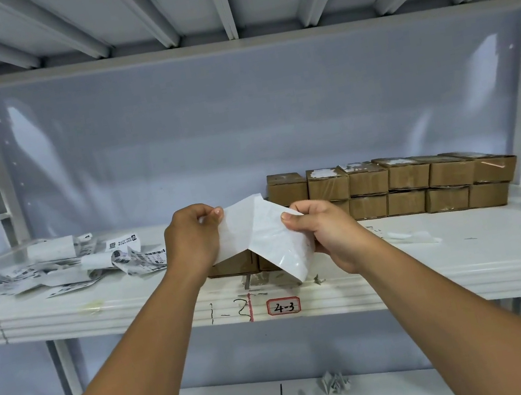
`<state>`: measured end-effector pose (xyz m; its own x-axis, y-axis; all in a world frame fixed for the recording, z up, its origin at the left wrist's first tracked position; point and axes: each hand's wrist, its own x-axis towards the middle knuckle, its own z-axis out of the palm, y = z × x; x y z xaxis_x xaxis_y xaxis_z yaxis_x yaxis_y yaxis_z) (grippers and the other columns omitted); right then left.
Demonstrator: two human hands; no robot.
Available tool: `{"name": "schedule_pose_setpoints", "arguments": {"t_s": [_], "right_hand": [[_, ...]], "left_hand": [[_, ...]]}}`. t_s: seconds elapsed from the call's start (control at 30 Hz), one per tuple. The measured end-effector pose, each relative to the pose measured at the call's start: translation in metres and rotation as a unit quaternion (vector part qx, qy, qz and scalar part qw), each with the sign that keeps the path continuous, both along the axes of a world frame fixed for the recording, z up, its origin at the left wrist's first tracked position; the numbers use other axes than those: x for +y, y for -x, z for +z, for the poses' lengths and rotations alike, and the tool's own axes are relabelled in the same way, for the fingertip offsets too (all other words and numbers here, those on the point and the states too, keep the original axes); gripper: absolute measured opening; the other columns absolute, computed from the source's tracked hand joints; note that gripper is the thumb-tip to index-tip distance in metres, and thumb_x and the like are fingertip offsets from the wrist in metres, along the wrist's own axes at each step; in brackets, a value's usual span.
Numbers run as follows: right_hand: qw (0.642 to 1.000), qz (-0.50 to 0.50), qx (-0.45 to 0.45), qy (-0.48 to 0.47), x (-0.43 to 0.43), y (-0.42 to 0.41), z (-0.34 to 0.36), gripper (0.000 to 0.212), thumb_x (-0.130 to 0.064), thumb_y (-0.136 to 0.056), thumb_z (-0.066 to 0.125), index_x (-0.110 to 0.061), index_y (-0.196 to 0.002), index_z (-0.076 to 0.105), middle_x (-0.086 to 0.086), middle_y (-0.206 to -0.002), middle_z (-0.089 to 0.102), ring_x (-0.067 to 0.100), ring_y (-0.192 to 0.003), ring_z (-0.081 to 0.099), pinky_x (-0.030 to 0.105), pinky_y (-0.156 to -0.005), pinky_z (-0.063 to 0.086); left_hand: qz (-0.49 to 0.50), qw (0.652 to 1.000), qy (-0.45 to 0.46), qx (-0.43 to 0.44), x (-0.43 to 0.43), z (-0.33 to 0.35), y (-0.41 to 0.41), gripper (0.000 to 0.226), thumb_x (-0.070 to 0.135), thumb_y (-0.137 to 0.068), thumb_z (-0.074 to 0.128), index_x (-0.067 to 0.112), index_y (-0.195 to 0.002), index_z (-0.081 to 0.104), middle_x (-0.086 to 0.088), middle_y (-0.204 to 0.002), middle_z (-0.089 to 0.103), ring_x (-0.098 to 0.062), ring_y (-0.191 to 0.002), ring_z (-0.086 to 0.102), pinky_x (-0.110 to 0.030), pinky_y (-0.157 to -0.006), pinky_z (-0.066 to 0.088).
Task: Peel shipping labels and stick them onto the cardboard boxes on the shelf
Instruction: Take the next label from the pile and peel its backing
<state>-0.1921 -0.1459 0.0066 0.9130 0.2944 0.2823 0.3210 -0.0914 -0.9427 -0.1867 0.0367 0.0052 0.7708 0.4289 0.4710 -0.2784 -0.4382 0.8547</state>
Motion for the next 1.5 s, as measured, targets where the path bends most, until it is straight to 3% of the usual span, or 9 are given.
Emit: {"name": "schedule_pose_setpoints", "arguments": {"t_s": [0.37,0.57,0.67,0.8,1.07,1.17,1.27,1.37,1.5], "right_hand": [[0.999,0.002,0.007,0.034,-0.009,-0.004,0.008,0.030,-0.014,-0.096,0.051,-0.017,-0.066,0.046,-0.003,-0.065,0.057,0.011,-0.059,0.052,0.018,-0.048,0.035],[0.976,-0.099,0.056,-0.187,-0.065,-0.020,0.004,0.009,-0.011,-0.094,0.052,-0.013,-0.098,0.060,0.002,-0.085,0.066,0.014,-0.073,0.064,0.025,-0.061,0.050],[0.970,-0.145,0.054,-0.186,-0.076,-0.026,-0.010,0.007,-0.013,-0.095,0.053,-0.015,-0.093,0.059,0.005,-0.094,0.064,0.019,-0.083,0.061,0.032,-0.070,0.049],[0.960,-0.188,0.032,-0.206,-0.068,-0.032,-0.016,0.014,-0.010,-0.094,0.053,-0.021,-0.104,0.054,0.002,-0.100,0.060,0.020,-0.085,0.059,0.031,-0.063,0.047],[0.917,-0.278,-0.024,-0.284,-0.084,-0.039,-0.002,0.022,-0.008,-0.093,0.052,-0.026,-0.106,0.050,-0.001,-0.111,0.058,0.017,-0.087,0.057,0.031,-0.066,0.044],[0.908,-0.293,-0.027,-0.299,-0.095,-0.041,0.001,0.022,-0.010,-0.094,0.051,-0.026,-0.109,0.051,-0.003,-0.115,0.059,0.018,-0.092,0.058,0.030,-0.069,0.046],[0.892,-0.318,-0.035,-0.319,-0.112,-0.045,0.002,0.021,-0.012,-0.095,0.049,-0.027,-0.110,0.051,-0.001,-0.118,0.060,0.018,-0.093,0.058,0.031,-0.070,0.045],[0.882,-0.343,-0.038,-0.321,-0.132,-0.048,0.000,0.019,-0.016,-0.096,0.048,-0.027,-0.112,0.050,-0.002,-0.114,0.059,0.013,-0.087,0.057,0.031,-0.070,0.047],[0.880,-0.359,-0.049,-0.307,-0.153,-0.056,-0.010,0.014,-0.025,-0.097,0.047,-0.031,-0.109,0.050,-0.009,-0.099,0.060,0.015,-0.090,0.059,0.042,-0.087,0.050]], "left_hand": [[0.002,1.000,-0.019,0.025,0.027,0.001,-0.009,0.019,0.027,-0.092,0.058,0.013,-0.083,0.067,-0.004,-0.089,0.061,-0.018,-0.071,0.050,-0.024,-0.058,0.035],[0.136,0.989,0.049,0.022,0.085,-0.019,-0.008,0.020,0.022,-0.089,0.054,0.014,-0.073,0.062,-0.018,-0.088,0.065,-0.037,-0.090,0.059,-0.039,-0.080,0.046],[0.122,0.985,0.118,-0.008,0.078,-0.020,-0.006,0.024,0.024,-0.089,0.056,0.015,-0.068,0.059,-0.008,-0.070,0.057,-0.027,-0.078,0.056,-0.033,-0.072,0.043],[0.058,0.984,0.164,-0.041,0.041,-0.007,-0.007,0.017,0.022,-0.087,0.055,0.025,-0.071,0.058,0.005,-0.077,0.058,-0.020,-0.073,0.052,-0.029,-0.066,0.040],[-0.003,0.991,0.082,-0.105,-0.054,0.013,0.005,0.022,0.005,-0.097,0.031,0.022,-0.095,0.044,0.005,-0.079,0.048,-0.017,-0.067,0.048,-0.027,-0.049,0.034],[-0.057,0.992,0.071,-0.083,-0.088,0.017,-0.006,0.037,-0.006,-0.087,0.030,0.024,-0.086,0.050,-0.001,-0.101,0.054,-0.026,-0.084,0.054,-0.026,-0.052,0.038],[-0.100,0.992,0.049,-0.058,-0.125,0.018,-0.015,0.036,-0.001,-0.086,0.039,0.023,-0.077,0.064,0.001,-0.106,0.059,-0.021,-0.093,0.055,-0.026,-0.067,0.043],[-0.098,0.985,-0.115,-0.081,-0.159,0.006,-0.026,0.030,0.003,-0.089,0.046,0.012,-0.109,0.067,0.004,-0.116,0.054,-0.011,-0.101,0.049,-0.014,-0.082,0.034],[-0.093,0.938,-0.325,-0.079,-0.193,-0.019,-0.051,0.045,0.002,-0.091,0.042,0.011,-0.134,0.050,0.004,-0.143,0.042,-0.021,-0.124,0.034,-0.020,-0.097,0.030]]}}
